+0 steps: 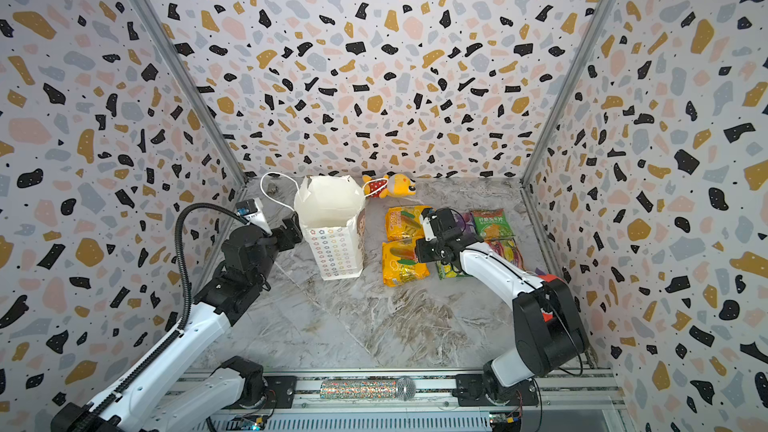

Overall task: Take the snacks out of the paper bag
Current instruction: 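Lower the yellow pack onto the table next to the first yellow pack, then open the right gripper on the pack while the left releases the bag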

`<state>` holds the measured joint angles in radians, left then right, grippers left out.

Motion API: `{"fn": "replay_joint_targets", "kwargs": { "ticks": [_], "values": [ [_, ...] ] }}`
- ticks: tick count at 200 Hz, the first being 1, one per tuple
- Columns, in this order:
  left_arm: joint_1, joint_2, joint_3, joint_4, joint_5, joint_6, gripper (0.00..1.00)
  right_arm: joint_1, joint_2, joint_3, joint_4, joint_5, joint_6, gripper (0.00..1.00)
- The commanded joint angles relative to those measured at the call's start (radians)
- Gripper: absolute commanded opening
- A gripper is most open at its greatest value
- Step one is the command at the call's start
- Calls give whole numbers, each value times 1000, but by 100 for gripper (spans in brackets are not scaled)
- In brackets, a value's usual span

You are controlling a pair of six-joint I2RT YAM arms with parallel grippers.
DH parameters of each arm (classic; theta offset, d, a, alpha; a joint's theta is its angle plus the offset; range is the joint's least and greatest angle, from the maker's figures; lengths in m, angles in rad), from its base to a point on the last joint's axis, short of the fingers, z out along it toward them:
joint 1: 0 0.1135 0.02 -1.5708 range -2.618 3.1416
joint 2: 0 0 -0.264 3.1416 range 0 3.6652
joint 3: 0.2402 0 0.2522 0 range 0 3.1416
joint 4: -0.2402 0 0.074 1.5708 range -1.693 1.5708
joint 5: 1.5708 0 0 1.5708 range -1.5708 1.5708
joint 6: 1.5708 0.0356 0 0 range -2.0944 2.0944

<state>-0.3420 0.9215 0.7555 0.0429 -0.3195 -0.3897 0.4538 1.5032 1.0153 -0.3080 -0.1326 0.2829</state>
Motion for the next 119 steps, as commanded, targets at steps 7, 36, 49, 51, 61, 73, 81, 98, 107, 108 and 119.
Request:
{"fn": "replay_joint_targets", "kwargs": {
  "ticks": [7,36,49,51,61,73,81,98,107,108,119],
  "values": [
    [5,-30,77,7,52,38,88,4,-67,51,-23,71,30,53],
    [3,-48,158,-52,116,28,88,57,-116,110,-42,139,35,63],
    [4,-61,174,-69,121,31,86,81,-116,117,-25,109,29,57],
    [3,-65,175,-68,118,31,85,81,-114,115,-17,95,29,55],
    [3,-85,155,-57,95,32,84,77,-104,90,30,12,43,44],
    [4,-109,105,-8,80,25,83,63,-77,65,64,-56,70,33],
    [4,-117,77,9,79,22,82,57,-58,52,71,-55,85,30],
    [4,-110,25,20,83,9,82,30,-22,0,114,-44,96,26],
    [4,-101,-1,27,91,6,81,9,-5,-21,129,-73,98,23],
    [4,-100,-4,28,92,5,82,8,-3,-24,130,-74,99,23],
    [3,-86,-28,30,102,-7,81,-2,8,-52,140,-61,101,23]
  ]
}}
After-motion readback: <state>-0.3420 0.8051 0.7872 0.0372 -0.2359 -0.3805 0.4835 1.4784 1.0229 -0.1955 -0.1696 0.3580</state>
